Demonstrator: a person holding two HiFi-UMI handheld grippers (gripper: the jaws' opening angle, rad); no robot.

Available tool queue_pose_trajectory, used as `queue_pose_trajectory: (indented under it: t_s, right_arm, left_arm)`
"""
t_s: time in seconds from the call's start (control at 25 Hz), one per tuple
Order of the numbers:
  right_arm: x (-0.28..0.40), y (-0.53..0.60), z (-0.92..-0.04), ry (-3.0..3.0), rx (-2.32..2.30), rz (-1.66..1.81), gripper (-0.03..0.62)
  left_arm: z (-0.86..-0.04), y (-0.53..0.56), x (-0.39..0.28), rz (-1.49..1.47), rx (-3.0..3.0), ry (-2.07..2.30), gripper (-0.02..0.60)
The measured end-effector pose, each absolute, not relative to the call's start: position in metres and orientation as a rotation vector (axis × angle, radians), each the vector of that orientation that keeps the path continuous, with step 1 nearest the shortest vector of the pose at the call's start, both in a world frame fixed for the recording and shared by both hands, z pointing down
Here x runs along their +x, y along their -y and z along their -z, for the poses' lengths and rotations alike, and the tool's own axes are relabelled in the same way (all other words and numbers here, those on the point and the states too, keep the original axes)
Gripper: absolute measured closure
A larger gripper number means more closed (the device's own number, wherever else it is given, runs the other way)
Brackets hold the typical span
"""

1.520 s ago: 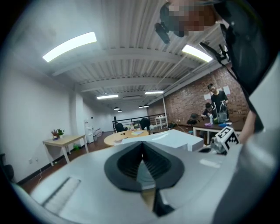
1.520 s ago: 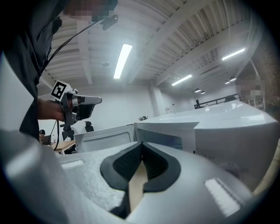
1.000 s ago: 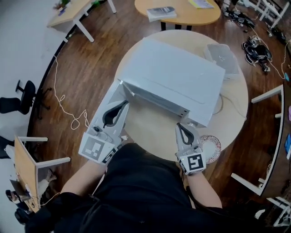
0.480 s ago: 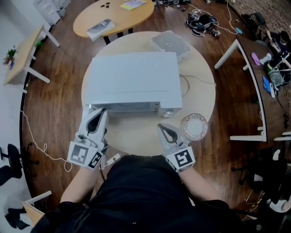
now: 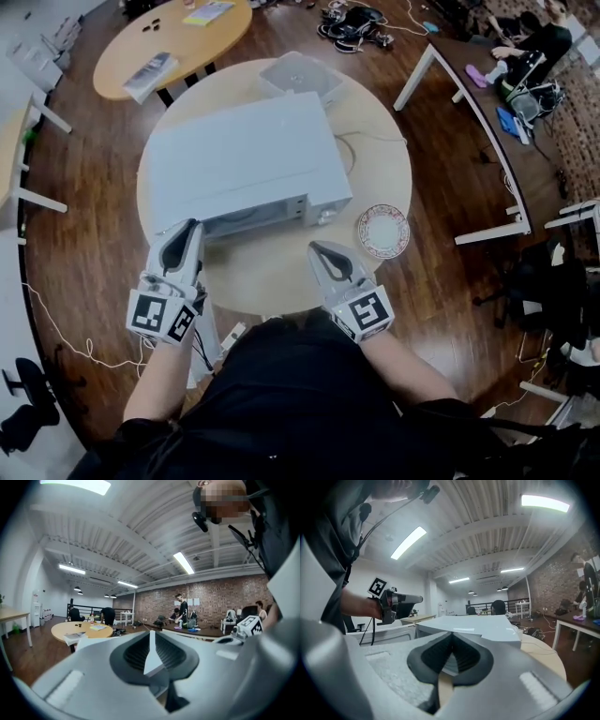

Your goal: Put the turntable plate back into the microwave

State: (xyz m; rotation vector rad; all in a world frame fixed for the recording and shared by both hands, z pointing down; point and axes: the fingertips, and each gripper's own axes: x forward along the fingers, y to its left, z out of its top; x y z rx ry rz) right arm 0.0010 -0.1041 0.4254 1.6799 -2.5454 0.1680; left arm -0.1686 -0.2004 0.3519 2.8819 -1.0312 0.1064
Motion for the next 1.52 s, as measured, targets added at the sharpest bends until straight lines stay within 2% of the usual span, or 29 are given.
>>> queue_pose_trajectory:
  t_s: [0.04,0.36,0.76,0.92,1.2,1.52]
  right_arm:
    - [0.002,0.104,-0.425,2.539,1.683,-0.171,0.594]
    - [0.034,0.102,-0.432,2.483,1.796,-0.209,0.594]
    - [0.105,0.063,-0.435,2.366,1.983,-0.211,0.594]
    - [0.14,0.046,-0.44,2.301,2.081,-0.227,0.594]
    - [0.155,0.046,-0.436,2.294,2.086,-0.238,0.594]
    - [0.137,0.068,-0.439,2.403,2.001,-0.234,0.594]
  left_arm:
    - [-0.352,0.201,-0.166,-0.101,2.875,1.011,0.532]
    - [-0.351,0.198,-0.139,-0.111,2.919,0.924,0.523]
    - [-0.357,0.167,-0.059,-0.114,2.999,0.721,0.523]
    - [-0.396,0.164,-0.04,-0.154,3.023,0.696,0.525]
    - [-0.45,0.141,-0.067,-0.279,3.026,0.756,0.557]
    - [-0.429,0.145,-0.087,-0.281,3.021,0.863,0.555]
